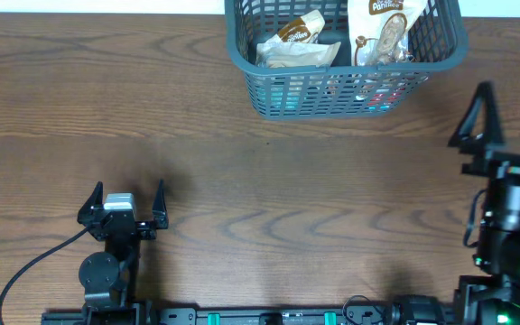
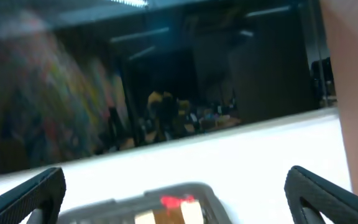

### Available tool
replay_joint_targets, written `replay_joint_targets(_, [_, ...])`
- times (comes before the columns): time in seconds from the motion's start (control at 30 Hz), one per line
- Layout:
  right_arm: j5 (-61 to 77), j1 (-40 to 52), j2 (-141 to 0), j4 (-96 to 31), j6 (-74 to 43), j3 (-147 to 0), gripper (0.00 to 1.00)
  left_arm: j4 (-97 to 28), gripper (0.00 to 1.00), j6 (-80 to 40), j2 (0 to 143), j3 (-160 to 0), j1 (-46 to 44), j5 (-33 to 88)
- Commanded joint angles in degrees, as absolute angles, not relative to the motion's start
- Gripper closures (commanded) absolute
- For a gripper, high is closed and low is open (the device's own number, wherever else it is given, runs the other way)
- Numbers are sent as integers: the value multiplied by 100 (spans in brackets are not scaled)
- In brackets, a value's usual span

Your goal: Pack container

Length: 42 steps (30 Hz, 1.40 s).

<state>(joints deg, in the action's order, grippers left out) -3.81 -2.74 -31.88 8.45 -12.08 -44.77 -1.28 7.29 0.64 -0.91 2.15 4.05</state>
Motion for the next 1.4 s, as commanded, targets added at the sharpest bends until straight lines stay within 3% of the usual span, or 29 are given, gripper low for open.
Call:
replay_joint_targets(0.0, [-231, -215, -2838, 902, -906, -3913, 1, -364, 1, 659, 23, -23, 246, 451])
replay_joint_targets(0.5, [-99, -215, -1092, 1745, -399, -1474, 1, -364, 1, 659, 23, -23, 246, 451])
replay_joint_targets(1.37, [154, 117, -637, 1728, 97, -685, 1, -364, 1, 659, 23, -23, 246, 451])
